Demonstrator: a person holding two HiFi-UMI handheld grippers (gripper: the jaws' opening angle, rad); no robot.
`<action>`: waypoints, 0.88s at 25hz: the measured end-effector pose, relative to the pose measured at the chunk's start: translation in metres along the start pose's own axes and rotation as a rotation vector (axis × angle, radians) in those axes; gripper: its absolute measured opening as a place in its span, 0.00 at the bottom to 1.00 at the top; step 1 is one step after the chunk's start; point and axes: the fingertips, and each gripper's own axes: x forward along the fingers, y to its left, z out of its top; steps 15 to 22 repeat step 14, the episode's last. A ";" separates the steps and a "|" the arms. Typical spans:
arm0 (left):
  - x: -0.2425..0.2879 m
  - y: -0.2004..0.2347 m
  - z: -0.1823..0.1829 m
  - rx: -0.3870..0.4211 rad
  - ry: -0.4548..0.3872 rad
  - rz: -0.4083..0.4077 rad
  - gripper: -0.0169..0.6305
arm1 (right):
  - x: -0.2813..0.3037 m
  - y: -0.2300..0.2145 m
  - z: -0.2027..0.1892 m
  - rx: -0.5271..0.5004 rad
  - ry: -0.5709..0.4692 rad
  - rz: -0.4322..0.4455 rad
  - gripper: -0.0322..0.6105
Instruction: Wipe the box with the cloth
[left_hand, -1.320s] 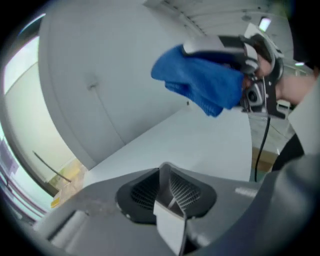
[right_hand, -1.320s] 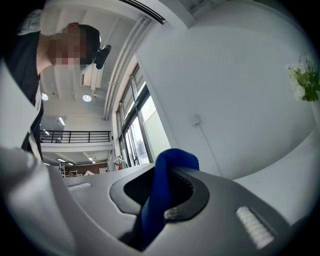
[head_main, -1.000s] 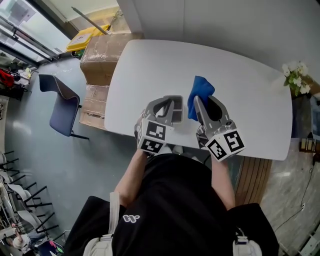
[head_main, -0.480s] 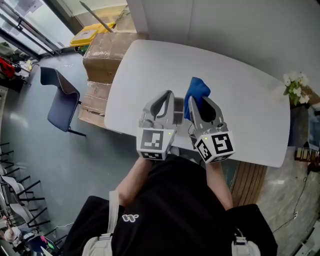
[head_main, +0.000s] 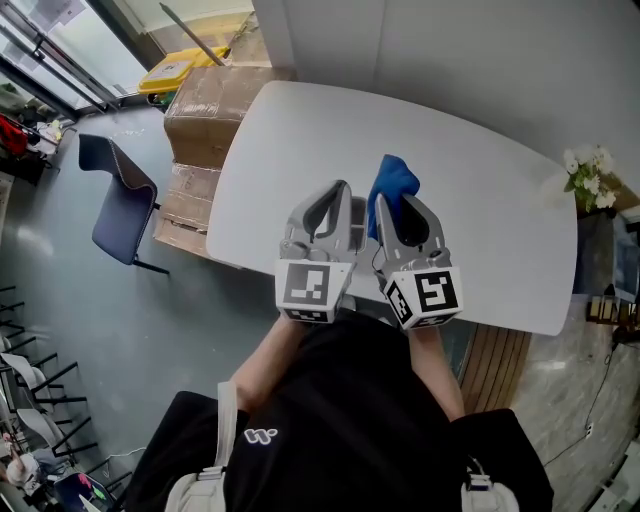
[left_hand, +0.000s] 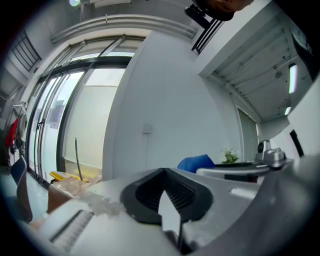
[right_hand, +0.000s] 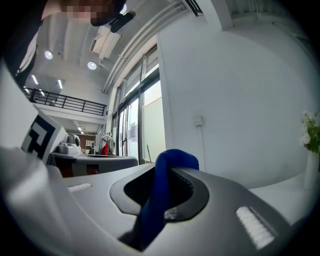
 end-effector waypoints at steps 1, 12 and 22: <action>0.000 0.000 0.000 0.000 0.001 -0.001 0.03 | 0.000 0.000 0.000 -0.003 0.001 -0.001 0.13; -0.001 0.002 -0.003 0.005 0.014 -0.004 0.03 | 0.000 0.002 -0.001 -0.034 0.005 0.007 0.13; -0.002 0.002 -0.003 0.004 0.017 -0.004 0.03 | 0.000 0.002 0.000 -0.037 0.006 0.007 0.13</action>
